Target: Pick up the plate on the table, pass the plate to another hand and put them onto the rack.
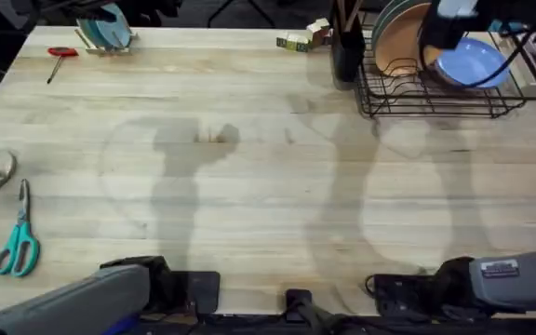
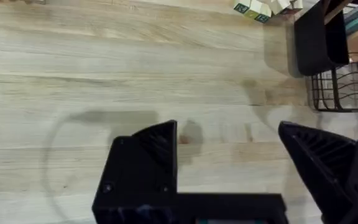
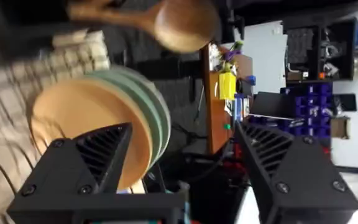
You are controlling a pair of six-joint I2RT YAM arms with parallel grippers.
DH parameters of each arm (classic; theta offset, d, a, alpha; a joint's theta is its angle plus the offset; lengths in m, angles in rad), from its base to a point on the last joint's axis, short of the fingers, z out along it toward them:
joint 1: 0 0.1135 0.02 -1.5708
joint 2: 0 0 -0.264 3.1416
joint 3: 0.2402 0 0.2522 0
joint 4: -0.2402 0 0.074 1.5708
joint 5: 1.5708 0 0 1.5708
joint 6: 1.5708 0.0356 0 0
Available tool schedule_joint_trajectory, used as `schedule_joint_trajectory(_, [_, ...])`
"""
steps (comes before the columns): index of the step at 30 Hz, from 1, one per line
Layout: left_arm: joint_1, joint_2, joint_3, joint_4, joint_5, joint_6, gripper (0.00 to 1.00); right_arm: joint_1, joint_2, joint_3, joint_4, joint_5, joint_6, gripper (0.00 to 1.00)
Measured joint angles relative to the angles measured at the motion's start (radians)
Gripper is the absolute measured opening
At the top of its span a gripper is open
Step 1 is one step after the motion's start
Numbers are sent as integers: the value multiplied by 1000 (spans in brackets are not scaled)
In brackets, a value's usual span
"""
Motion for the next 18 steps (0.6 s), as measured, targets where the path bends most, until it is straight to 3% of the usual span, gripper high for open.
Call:
schedule_joint_trajectory(6, [0, 0, 0, 0, 0, 0, 994, 59, -115, 0, -63, 0, 252, 993])
schedule_joint_trajectory(18, [0, 0, 0, 1, 0, 23, 993, 258, -277, 0, -420, 0, 752, 993])
